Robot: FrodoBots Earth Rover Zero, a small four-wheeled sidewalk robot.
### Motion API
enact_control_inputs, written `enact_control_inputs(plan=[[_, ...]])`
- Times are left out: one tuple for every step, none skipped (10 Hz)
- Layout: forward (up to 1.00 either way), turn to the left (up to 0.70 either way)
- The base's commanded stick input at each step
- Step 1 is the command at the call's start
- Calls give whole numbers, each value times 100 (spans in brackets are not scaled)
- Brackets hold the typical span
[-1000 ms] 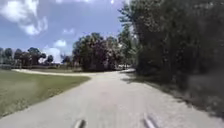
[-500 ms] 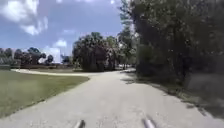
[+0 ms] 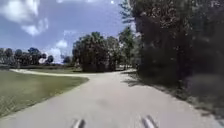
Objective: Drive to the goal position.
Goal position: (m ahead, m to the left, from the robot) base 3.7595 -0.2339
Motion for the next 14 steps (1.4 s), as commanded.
enact_control_inputs(plan=[[50, 0], [50, 0], [50, 0], [50, 0], [50, 0], [50, 0], [50, 0], [50, 0], [50, 0], [50, 0], [50, 0], [50, 0], [50, 0], [50, 0]])
